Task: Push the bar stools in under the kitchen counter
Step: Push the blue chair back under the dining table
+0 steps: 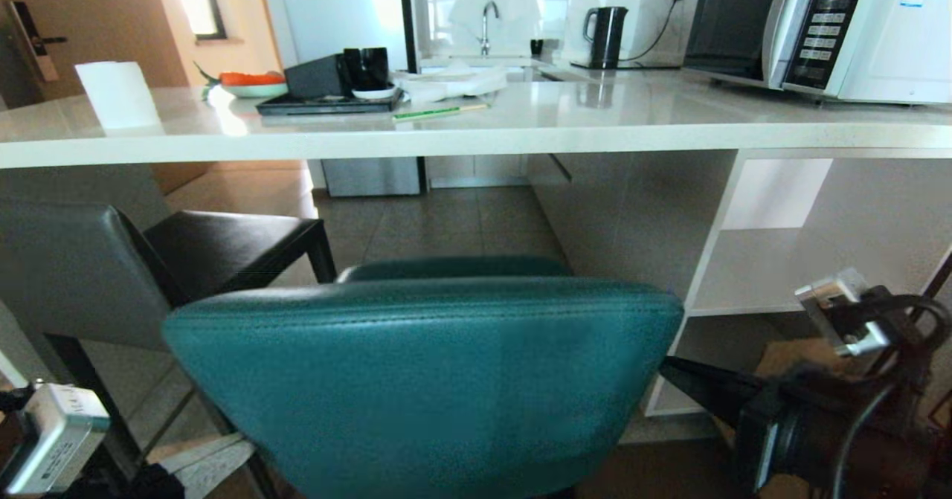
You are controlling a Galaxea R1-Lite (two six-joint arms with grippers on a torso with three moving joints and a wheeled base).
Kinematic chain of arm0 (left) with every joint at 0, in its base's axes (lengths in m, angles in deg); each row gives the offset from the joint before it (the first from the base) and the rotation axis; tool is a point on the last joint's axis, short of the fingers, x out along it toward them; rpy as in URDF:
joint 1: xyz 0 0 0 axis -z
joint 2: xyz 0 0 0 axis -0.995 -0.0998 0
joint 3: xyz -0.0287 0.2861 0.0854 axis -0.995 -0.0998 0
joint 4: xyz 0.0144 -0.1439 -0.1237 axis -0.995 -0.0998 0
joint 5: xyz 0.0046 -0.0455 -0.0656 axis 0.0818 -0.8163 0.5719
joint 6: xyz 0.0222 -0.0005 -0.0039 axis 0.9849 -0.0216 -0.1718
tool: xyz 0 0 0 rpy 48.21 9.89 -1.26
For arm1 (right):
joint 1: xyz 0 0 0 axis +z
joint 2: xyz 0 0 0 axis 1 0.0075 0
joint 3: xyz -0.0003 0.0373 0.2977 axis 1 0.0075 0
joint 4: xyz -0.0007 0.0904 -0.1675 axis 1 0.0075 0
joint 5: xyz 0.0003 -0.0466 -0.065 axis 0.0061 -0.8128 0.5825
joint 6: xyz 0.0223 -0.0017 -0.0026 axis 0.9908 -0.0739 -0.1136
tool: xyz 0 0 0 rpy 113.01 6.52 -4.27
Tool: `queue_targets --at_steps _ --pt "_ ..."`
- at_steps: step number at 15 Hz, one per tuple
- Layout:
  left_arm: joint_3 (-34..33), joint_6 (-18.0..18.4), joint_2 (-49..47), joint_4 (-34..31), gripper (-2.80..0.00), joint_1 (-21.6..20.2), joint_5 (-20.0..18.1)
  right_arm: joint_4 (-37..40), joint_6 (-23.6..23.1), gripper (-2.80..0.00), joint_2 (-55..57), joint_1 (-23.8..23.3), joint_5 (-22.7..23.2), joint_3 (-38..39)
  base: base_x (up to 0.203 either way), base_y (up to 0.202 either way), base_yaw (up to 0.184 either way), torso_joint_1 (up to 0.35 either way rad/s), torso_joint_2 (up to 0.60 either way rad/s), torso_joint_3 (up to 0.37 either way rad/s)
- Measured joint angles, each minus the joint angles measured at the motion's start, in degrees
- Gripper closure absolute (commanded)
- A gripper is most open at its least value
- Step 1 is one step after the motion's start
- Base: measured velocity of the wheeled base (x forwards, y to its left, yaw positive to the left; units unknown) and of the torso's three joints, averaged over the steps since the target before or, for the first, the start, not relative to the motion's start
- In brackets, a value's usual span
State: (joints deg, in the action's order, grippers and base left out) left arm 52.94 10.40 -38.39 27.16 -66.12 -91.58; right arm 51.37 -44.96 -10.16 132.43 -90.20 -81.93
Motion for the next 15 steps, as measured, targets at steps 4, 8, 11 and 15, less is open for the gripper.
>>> queue_targets --at_steps 4,8,11,15 --pt "3.0 -2.9 10.3 -18.8 0.00 -0.8 3.9 3.6 1.4 0.00 -4.8 -0.5 -3.8 3.8 0.000 0.000 0.000 0.000 0.00 0.000" --pt "3.2 -3.9 11.5 -19.7 0.00 -2.8 10.8 6.3 1.4 0.00 -5.8 -7.8 -3.9 4.6 0.000 0.000 0.000 0.000 0.00 0.000" --pt "4.0 -4.6 7.4 -17.5 0.00 -7.7 11.9 5.8 1.4 0.00 -2.1 -14.2 -3.7 1.1 0.000 0.000 0.000 0.000 0.00 0.000" --pt "7.7 -4.5 -3.2 -6.6 0.00 -7.0 11.8 3.5 1.0 0.00 6.0 -13.8 -3.6 -10.3 0.000 0.000 0.000 0.000 0.00 0.000"
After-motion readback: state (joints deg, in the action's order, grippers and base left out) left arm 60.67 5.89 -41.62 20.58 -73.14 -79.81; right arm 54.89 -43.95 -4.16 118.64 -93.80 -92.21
